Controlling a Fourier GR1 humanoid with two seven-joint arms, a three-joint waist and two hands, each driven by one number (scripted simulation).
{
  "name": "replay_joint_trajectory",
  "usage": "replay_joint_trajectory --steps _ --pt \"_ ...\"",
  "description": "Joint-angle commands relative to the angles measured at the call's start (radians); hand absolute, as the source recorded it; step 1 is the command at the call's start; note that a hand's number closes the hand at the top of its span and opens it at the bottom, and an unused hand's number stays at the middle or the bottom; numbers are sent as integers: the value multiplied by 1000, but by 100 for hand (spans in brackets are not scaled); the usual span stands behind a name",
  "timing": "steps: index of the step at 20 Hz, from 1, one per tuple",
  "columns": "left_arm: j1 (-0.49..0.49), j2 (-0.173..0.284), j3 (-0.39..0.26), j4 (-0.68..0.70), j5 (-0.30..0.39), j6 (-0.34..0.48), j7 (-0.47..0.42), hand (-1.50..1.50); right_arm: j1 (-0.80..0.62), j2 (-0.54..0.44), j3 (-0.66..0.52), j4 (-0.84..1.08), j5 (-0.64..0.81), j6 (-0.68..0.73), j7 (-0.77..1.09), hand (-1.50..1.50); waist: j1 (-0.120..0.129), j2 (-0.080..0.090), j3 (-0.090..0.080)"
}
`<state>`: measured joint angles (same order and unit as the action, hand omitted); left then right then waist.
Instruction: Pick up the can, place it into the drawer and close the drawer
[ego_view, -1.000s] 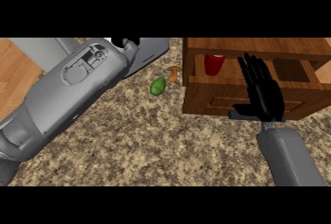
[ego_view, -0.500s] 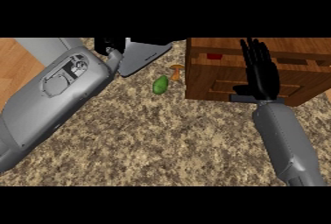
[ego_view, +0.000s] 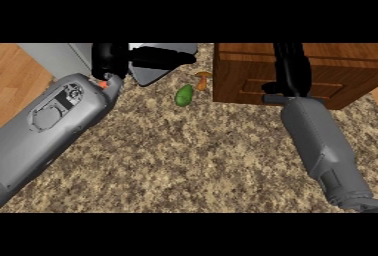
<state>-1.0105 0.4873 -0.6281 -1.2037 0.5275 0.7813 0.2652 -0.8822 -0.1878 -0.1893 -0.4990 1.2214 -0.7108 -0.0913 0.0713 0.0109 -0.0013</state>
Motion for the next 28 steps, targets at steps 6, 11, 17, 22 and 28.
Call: replay_joint_trajectory --steps 6,11,17,22,28 --pt "92 35 12 -96 -20 -31 -3 -150 -191 -27 -40 193 3 -10 -6 -150 20 14 3" --pt "161 34 16 -111 -38 -23 -33 -150 -248 19 -48 234 13 -33 48 -150 16 16 3" --pt "184 46 5 -195 -58 -8 -13 -150 -277 -33 -103 255 -46 9 -64 -150 33 18 5" --pt "227 40 19 -185 -60 -6 -50 -150 -285 23 -229 205 -208 27 -205 -150 24 20 7" --pt "254 74 42 -210 -57 -20 -44 -150 -318 73 -335 192 -336 97 -284 -150 15 9 5"
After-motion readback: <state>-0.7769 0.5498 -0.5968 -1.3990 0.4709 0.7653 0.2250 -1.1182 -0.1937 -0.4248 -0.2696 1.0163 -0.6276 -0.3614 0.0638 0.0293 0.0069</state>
